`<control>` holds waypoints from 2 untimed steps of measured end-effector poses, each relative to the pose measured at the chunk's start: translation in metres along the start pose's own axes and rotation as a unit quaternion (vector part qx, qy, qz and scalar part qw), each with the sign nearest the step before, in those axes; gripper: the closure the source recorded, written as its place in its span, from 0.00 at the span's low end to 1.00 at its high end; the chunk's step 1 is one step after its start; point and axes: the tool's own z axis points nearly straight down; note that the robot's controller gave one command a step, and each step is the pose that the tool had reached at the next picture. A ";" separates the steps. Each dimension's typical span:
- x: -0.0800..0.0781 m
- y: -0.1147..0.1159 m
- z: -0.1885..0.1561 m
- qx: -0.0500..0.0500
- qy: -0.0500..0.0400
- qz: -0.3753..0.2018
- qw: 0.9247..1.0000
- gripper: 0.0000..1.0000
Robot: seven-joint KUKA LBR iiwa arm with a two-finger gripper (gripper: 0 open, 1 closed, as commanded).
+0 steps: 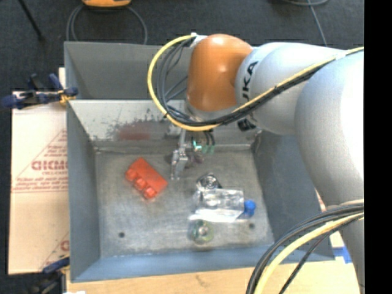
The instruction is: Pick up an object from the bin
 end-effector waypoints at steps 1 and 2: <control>-0.005 -0.044 0.053 -0.001 -0.002 0.110 0.994 0.00; 0.016 -0.055 0.036 0.000 -0.003 0.199 0.980 0.00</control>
Offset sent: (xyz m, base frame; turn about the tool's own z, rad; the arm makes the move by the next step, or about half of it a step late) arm 0.0051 -0.0533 -0.0672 0.2353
